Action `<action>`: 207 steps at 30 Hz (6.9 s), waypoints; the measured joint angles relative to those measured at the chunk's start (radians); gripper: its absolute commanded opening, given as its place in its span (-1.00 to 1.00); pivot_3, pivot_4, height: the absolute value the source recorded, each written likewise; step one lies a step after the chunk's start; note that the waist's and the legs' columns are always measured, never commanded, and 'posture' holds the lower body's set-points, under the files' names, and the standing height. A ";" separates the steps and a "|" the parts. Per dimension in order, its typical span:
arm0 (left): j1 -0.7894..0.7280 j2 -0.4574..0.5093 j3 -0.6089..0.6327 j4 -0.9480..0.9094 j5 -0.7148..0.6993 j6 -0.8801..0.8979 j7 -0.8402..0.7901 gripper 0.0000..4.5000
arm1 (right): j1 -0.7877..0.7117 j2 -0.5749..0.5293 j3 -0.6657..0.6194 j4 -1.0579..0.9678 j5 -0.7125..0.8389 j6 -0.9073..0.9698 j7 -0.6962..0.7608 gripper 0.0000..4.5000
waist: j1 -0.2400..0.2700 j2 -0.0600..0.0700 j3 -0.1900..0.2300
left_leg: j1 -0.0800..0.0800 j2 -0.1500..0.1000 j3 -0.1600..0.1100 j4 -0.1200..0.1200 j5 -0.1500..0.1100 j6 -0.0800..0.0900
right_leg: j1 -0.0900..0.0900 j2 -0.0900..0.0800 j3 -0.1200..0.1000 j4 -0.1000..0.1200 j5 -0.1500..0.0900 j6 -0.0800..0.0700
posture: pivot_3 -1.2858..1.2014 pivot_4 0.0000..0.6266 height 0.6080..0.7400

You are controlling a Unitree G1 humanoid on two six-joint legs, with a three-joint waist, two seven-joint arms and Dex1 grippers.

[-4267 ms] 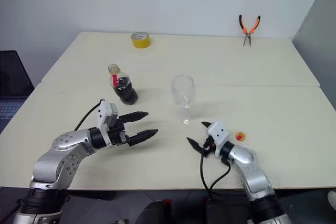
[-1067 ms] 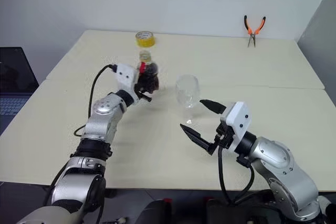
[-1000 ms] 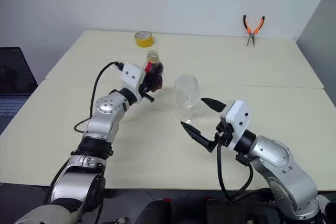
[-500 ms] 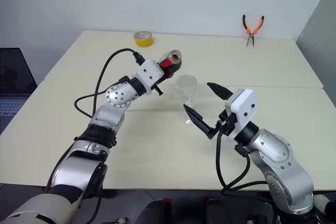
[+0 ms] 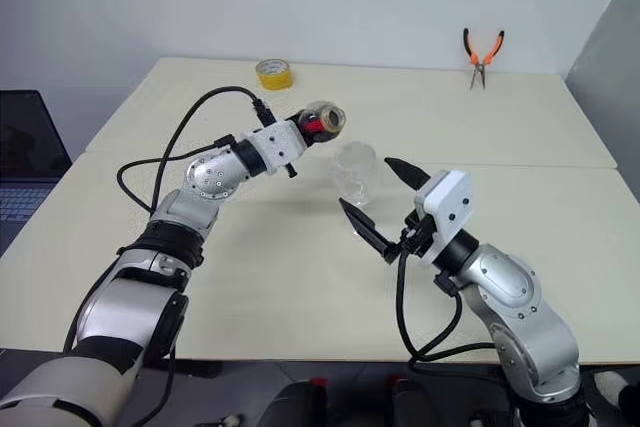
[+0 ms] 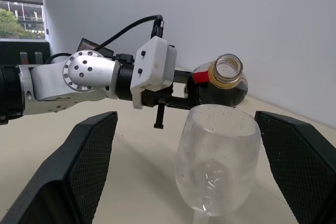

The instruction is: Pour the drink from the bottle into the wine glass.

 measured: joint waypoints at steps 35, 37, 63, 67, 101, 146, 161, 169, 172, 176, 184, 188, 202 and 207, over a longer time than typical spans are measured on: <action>-0.123 0.076 -0.110 0.109 0.260 -0.182 0.289 -0.71 | 0.034 0.016 0.033 0.019 -0.066 -0.024 0.011 1.00 | -0.001 0.000 0.000 | 0.000 0.000 0.000 0.000 0.001 -0.002 | -0.001 0.000 0.000 0.001 0.000 0.000 | 0.03 -0.52 1.00; -0.127 0.078 -0.120 0.112 0.280 -0.191 0.311 -0.71 | 0.034 0.020 0.034 0.020 -0.067 -0.024 0.011 1.00 | -0.001 0.000 0.000 | 0.000 0.000 0.000 0.000 0.001 -0.002 | -0.001 0.000 0.000 0.001 0.000 0.000 | 0.03 -0.52 1.00; -0.153 0.122 -0.178 0.113 0.406 -0.212 0.456 -0.71 | 0.030 0.026 0.051 0.023 -0.068 -0.024 0.011 1.00 | -0.001 0.000 0.000 | 0.000 0.000 0.001 0.000 0.001 -0.002 | -0.001 0.000 0.000 0.002 0.000 0.000 | 0.03 -0.52 1.00; -0.161 0.126 -0.186 0.115 0.412 -0.211 0.467 -0.71 | 0.030 0.026 0.051 0.023 -0.068 -0.024 0.011 1.00 | -0.001 0.000 0.000 | 0.000 0.000 0.001 0.000 0.001 -0.003 | -0.001 0.000 0.000 0.002 0.000 0.000 | 0.03 -0.52 1.00; -0.209 0.149 -0.234 0.168 0.484 -0.214 0.577 -0.71 | 0.040 0.034 0.054 0.063 -0.098 -0.043 0.011 1.00 | -0.001 0.000 0.000 | 0.000 0.000 0.001 0.001 0.002 -0.003 | -0.002 0.000 0.000 0.003 0.000 0.000 | 0.03 -0.52 1.00; -0.200 0.118 -0.221 0.182 0.332 -0.194 0.464 -0.71 | 0.055 0.035 0.053 0.063 -0.098 -0.043 0.010 1.00 | -0.002 0.000 0.000 | 0.000 0.000 0.005 0.002 0.002 -0.004 | -0.006 0.000 0.002 0.008 0.000 0.000 | 0.03 -0.52 1.00; 0.047 0.016 -0.048 -0.051 0.005 0.019 0.197 -0.72 | 0.063 0.016 0.058 0.030 -0.071 -0.043 0.058 1.00 | -0.005 0.000 0.000 | -0.001 0.001 0.004 0.010 0.002 -0.003 | -0.006 0.000 0.005 0.013 -0.001 0.000 | 0.03 -0.52 1.00; 0.256 -0.070 0.140 -0.323 -0.252 0.430 0.138 -0.72 | 0.059 -0.047 0.066 -0.031 0.030 0.014 0.138 1.00 | -0.007 0.000 0.000 | -0.002 0.001 0.002 0.013 0.000 0.000 | -0.005 0.000 0.004 0.015 -0.001 0.001 | 0.03 -0.52 1.00; 0.317 -0.091 0.207 -0.413 -0.324 0.582 0.139 -0.72 | 0.037 -0.054 0.064 -0.044 0.059 0.039 0.140 1.00 | -0.007 0.000 0.000 | -0.003 0.001 0.002 0.014 0.000 0.000 | -0.005 0.000 0.004 0.015 -0.001 0.001 | 0.03 -0.52 1.00; 0.389 -0.117 0.279 -0.513 -0.402 0.721 0.155 -0.72 | 0.026 -0.062 0.070 -0.058 0.081 0.062 0.140 1.00 | -0.005 0.000 0.000 | -0.002 0.001 0.002 0.014 0.000 0.000 | -0.005 0.000 0.004 0.014 -0.001 0.001 | 0.03 -0.52 1.00; 0.452 -0.152 0.401 -0.522 -0.492 0.821 0.224 -0.72 | -0.027 -0.076 0.095 -0.031 0.078 0.066 0.151 1.00 | -0.002 -0.001 -0.001 | -0.003 0.000 0.001 0.014 0.000 0.000 | -0.004 0.000 0.004 0.014 -0.001 0.001 | 0.03 -0.52 1.00; 0.448 -0.153 0.437 -0.494 -0.499 0.811 0.249 -0.72 | -0.041 -0.076 0.105 -0.012 0.074 0.060 0.165 1.00 | -0.001 -0.001 -0.001 | -0.002 0.000 0.001 0.014 -0.001 0.000 | -0.004 0.000 0.003 0.014 -0.001 0.001 | 0.03 -0.52 1.00; 0.385 -0.150 0.473 -0.318 -0.495 0.746 0.323 -0.56 | -0.053 -0.065 0.130 0.018 0.065 0.052 0.168 1.00 | -0.001 -0.001 -0.001 | -0.002 0.000 0.001 0.014 -0.001 0.000 | -0.004 0.000 0.003 0.014 -0.001 0.001 | 0.03 -0.52 1.00; 0.388 -0.149 0.474 -0.314 -0.499 0.739 0.300 0.16 | -0.055 -0.066 0.129 0.021 0.065 0.052 0.168 1.00 | -0.001 -0.001 -0.001 | -0.002 0.000 0.001 0.014 -0.001 0.000 | -0.004 0.000 0.003 0.014 -0.001 0.001 | 0.03 -0.52 1.00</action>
